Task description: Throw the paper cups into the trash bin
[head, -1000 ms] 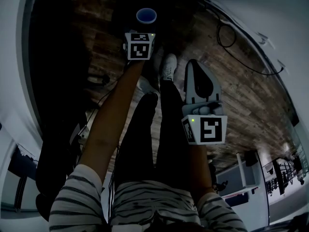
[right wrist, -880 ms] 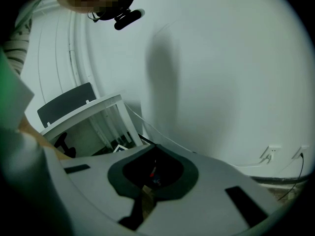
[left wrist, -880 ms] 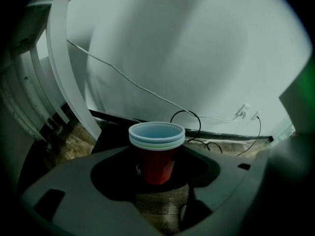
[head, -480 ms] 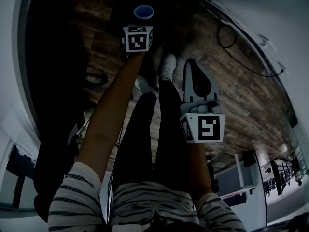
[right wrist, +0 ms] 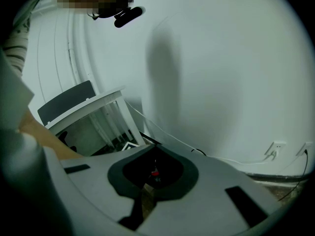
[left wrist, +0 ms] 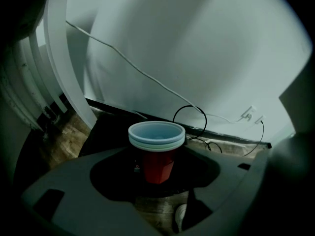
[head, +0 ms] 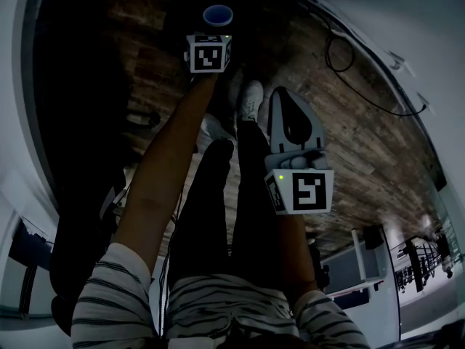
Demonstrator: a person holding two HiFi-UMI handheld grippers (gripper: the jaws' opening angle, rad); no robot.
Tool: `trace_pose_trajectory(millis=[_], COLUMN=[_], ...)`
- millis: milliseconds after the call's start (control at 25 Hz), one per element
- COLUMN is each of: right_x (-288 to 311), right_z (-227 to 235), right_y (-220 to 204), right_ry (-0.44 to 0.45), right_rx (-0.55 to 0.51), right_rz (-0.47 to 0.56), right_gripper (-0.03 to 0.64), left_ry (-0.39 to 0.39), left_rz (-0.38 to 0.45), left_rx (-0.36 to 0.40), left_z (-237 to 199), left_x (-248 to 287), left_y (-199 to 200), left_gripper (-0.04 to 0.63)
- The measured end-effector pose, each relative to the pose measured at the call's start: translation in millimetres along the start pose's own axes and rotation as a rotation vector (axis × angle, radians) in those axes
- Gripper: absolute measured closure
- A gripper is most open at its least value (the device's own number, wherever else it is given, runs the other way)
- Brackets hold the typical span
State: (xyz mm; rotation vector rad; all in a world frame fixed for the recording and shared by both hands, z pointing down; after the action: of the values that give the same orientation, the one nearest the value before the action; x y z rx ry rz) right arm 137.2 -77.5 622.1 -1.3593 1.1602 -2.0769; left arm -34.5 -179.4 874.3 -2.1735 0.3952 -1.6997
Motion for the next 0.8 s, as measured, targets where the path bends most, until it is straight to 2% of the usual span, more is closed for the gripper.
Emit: trace_pose_trajectory(millis=[240,400,800], right_x=[2.7,2.5,6.0], right_z=[6.5,12.1,19.0], right_y=[-2.8,-6.6,-12.5], right_ry=[-0.008,-0.011,-0.012], right_rx=[0.008,0.002,0.023], right_rz=[-0.002,-0.015,-0.019], right_gripper=[0.607,0.607,0.607], left_ry=[0.002,0.002,-0.001], left_rz=[0.003,-0.012,-0.04], left_rx=[-0.025,-0.068,-0.075], left_z=[-3.1,-6.4,-7.8], left_x=[9.2,16.9,32.1], left_y=[5.2,5.6,9.2], left_gripper=[0.308,0.308,0.308])
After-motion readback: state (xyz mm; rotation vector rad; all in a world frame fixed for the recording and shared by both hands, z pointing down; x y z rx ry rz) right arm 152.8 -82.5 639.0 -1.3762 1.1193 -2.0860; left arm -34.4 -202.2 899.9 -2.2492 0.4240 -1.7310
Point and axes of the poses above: the fingertips, and each gripper's own axes: x forward along the fingers, z to its right, y out of its top, the point moved 7 cm from there along -x, backward along the fingers, and after that the axes turned 6 degrees about -x, right-handed, at the moved point
